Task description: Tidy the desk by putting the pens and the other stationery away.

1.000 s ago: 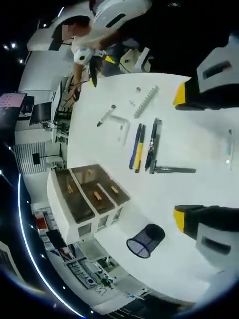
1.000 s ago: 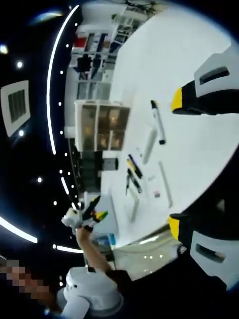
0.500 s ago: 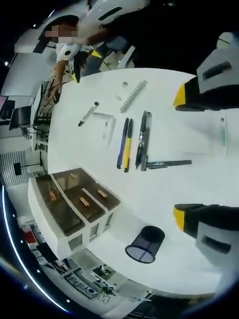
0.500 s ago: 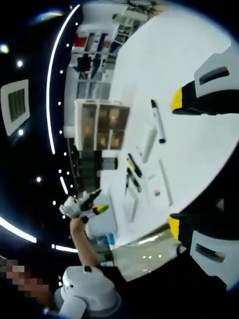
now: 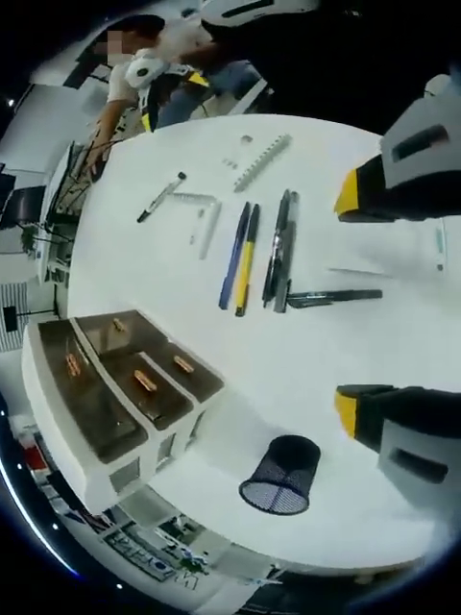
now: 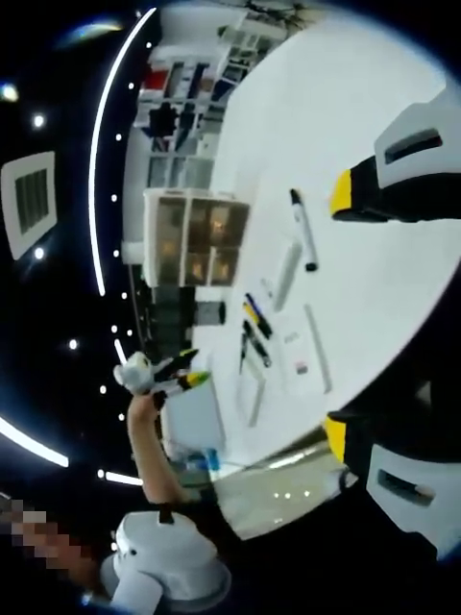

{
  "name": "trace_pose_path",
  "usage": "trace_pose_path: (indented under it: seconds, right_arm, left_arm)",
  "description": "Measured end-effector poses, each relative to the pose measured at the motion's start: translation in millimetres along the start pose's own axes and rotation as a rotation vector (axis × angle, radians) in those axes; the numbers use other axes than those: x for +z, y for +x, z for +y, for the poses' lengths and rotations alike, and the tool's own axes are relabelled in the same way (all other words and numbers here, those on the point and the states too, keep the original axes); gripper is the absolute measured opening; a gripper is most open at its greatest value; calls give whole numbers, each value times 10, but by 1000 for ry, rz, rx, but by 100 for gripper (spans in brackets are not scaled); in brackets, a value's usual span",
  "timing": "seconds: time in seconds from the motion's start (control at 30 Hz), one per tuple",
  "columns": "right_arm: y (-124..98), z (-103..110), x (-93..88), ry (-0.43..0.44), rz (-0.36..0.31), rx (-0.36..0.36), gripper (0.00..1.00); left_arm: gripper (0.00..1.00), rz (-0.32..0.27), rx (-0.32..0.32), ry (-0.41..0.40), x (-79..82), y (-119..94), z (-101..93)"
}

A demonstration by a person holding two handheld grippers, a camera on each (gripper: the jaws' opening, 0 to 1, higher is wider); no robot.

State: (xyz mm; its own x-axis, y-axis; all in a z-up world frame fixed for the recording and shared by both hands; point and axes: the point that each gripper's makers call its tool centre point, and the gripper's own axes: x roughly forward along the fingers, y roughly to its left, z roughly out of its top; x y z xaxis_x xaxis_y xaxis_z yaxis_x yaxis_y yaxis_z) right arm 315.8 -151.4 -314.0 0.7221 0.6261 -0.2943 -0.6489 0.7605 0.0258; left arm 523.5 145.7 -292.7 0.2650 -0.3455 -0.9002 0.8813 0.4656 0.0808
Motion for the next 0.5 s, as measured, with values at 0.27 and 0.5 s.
trace_pose_path:
  seconds: [0.27,0.5]
  right_arm:
    - [-22,-7,-9,2,-4,-6,76]
    - [-26,-5,-30,7,-5,-6,75]
  left_arm:
    - [65,62,-13,26,47,159,-25]
    - [63,121,-43,62,-5,273,-78]
